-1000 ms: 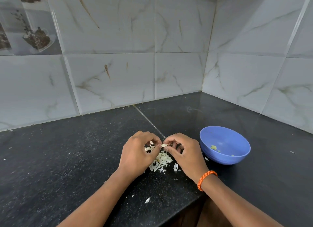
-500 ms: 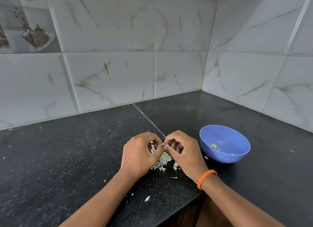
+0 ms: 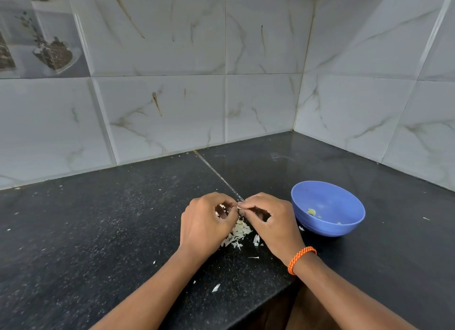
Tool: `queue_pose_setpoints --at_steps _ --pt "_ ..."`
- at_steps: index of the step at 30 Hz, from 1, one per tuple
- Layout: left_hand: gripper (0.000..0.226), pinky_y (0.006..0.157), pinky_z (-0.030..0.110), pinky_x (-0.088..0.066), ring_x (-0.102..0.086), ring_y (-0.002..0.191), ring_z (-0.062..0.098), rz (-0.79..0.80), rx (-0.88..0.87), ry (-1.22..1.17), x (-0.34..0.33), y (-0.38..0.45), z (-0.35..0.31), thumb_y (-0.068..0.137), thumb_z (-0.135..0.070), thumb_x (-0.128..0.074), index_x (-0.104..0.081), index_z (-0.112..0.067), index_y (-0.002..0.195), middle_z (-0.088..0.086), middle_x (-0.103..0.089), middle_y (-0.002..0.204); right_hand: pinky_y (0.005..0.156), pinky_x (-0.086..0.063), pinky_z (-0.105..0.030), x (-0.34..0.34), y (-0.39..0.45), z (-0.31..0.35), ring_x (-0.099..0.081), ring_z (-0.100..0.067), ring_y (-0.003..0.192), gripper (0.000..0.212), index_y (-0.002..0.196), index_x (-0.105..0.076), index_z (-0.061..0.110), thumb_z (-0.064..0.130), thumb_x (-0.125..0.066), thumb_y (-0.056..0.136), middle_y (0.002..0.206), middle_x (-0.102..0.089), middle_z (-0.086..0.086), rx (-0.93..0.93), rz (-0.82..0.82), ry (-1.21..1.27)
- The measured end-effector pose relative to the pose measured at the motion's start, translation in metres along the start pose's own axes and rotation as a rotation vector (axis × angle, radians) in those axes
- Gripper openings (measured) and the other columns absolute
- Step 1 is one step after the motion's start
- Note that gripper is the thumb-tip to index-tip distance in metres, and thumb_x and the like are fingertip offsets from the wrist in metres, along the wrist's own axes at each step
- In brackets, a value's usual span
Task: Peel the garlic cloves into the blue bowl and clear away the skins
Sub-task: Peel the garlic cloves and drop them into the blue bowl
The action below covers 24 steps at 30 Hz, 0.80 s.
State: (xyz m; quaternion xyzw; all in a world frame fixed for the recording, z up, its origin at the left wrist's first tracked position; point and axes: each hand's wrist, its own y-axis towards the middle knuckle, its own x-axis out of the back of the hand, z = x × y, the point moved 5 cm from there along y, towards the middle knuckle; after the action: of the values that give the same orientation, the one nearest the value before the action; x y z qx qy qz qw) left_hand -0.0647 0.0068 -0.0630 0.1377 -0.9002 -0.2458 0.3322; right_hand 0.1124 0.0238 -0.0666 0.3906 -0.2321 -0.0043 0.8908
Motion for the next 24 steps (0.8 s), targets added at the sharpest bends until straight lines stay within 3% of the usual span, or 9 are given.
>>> queue_pose_setpoints --at_steps 4,8,12,15,19,24 --pt "0.015 0.068 0.037 -0.061 -0.07 0.075 -0.001 -0.027 0.016 0.012 0.0009 0.0003 0.0005 0.086 -0.046 -0.069 -0.08 -0.037 0.086 -0.027 -0.075 0.084 0.064 -0.048 -0.013 0.0006 -0.0005 0.0025 -0.072 -0.012 0.082 0.015 0.103 -0.082 0.019 0.012 -0.084 0.09 0.093 -0.076 0.014 -0.037 0.025 0.019" --pt "0.004 0.067 0.035 -0.06 -0.069 0.074 -0.001 -0.039 0.019 0.05 0.0017 0.0011 -0.0003 0.089 -0.039 -0.077 -0.079 -0.038 0.085 -0.028 -0.074 0.082 0.07 -0.056 -0.02 -0.0006 -0.0004 0.0012 -0.074 -0.012 0.086 0.013 0.105 -0.081 0.019 0.016 -0.083 0.093 0.095 -0.077 0.013 -0.048 0.035 0.011" --pt "0.006 0.067 0.035 -0.06 -0.07 0.076 -0.003 -0.036 0.052 0.013 -0.0001 -0.0009 -0.0008 0.088 -0.035 -0.079 -0.079 -0.037 0.083 -0.028 -0.074 0.082 0.065 -0.056 -0.025 -0.0008 -0.001 -0.0018 -0.074 -0.014 0.083 0.01 0.102 -0.082 0.019 0.013 -0.08 0.095 0.091 -0.077 0.013 -0.068 0.041 0.025" --pt "0.009 0.067 0.038 -0.062 -0.072 0.073 -0.001 -0.025 0.107 -0.081 -0.0033 -0.0014 0.0007 0.087 -0.031 -0.081 -0.079 -0.036 0.08 -0.024 -0.075 0.077 0.072 -0.062 -0.033 -0.001 -0.0013 -0.0022 -0.076 -0.015 0.086 0.011 0.1 -0.083 0.016 0.008 -0.079 0.094 0.091 -0.078 0.011 -0.092 0.027 0.104" --pt "0.011 0.066 0.047 -0.062 -0.072 0.062 0.01 -0.023 0.174 -0.202 -0.0047 -0.0003 0.0024 0.086 -0.028 -0.084 -0.08 -0.033 0.077 -0.012 -0.075 0.066 0.077 -0.065 -0.031 -0.0045 -0.0026 -0.0006 -0.079 -0.015 0.088 0.011 0.102 -0.083 0.012 0.005 -0.079 0.094 0.091 -0.08 0.007 -0.154 0.013 0.226" --pt "0.011 0.071 0.051 -0.064 -0.077 0.067 0.016 -0.01 0.177 -0.267 -0.0057 0.0007 0.0039 0.087 -0.03 -0.08 -0.081 -0.032 0.077 -0.011 -0.078 0.068 0.078 -0.064 -0.031 -0.0052 -0.0009 -0.0014 -0.08 -0.022 0.086 0.01 0.1 -0.082 0.007 0.0 -0.077 0.094 0.089 -0.081 -0.002 -0.22 0.029 0.365"
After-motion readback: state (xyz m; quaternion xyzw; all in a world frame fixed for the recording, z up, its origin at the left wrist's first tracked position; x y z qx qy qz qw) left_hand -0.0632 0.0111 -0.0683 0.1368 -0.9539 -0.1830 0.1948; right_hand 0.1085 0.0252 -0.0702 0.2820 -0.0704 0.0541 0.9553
